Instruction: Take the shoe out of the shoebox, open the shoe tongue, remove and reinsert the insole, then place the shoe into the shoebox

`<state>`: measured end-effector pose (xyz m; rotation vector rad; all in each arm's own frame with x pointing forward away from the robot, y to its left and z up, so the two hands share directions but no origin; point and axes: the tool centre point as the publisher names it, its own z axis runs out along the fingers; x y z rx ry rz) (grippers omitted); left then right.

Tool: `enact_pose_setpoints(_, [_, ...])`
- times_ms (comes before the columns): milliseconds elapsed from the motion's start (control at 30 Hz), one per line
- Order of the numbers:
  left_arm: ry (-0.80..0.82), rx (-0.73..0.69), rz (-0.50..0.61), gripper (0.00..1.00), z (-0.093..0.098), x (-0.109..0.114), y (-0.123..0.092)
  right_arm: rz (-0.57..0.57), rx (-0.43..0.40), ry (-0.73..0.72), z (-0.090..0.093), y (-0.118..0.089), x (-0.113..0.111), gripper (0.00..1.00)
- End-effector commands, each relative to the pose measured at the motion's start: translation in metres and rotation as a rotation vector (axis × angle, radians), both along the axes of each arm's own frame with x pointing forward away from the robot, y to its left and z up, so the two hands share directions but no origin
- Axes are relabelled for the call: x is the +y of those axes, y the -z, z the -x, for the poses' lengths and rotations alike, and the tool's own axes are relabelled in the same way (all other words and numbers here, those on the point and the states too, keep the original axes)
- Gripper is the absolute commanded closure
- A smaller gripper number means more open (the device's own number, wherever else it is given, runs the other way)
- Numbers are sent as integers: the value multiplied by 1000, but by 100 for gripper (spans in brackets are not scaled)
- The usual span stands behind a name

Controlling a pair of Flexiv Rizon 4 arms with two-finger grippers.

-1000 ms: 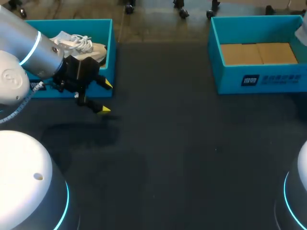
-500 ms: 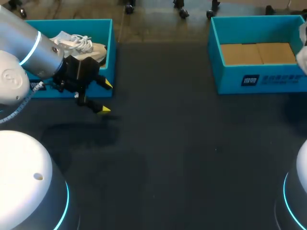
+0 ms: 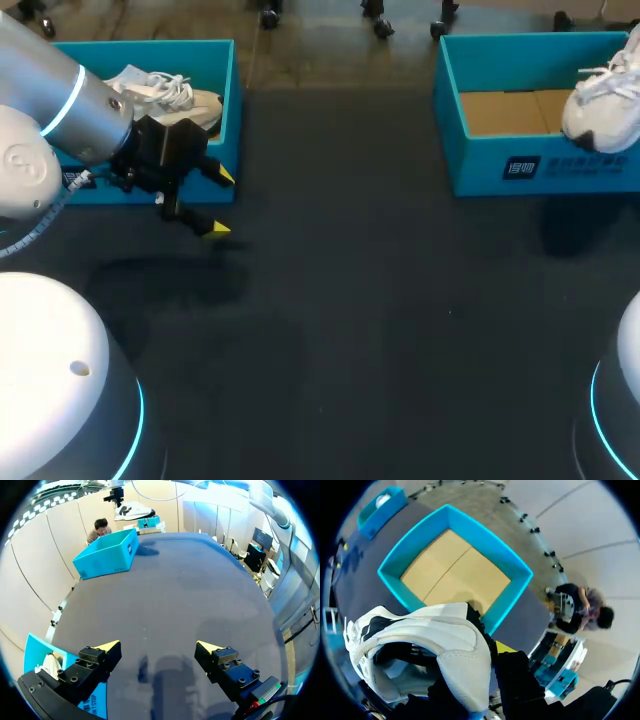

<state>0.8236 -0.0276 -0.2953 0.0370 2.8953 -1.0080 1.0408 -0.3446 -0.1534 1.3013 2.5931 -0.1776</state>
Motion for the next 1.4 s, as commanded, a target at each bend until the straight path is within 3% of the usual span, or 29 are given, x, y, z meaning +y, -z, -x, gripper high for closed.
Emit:
enact_pose_setpoints(33, [1,0,-2,0,0,0,0,-81,-30,293,12,-8,-3,100])
enact_pose_setpoints(133, [1,0,-2,0,0,0,0,-93,-22,358,15,-8,-2,100])
enact_pose_setpoints(167, [1,0,-2,0,0,0,0,-137,-87,415,18,-5,0,100])
enact_pose_setpoints(233, [1,0,-2,0,0,0,0,-140,-104,465,20,-2,3,100])
enact_pose_setpoints(867, [1,0,-2,0,0,0,0,-121,-88,470,18,-3,5,100])
enact_pose_setpoints(1400, [1,0,-2,0,0,0,0,-34,-170,869,28,7,6,100])
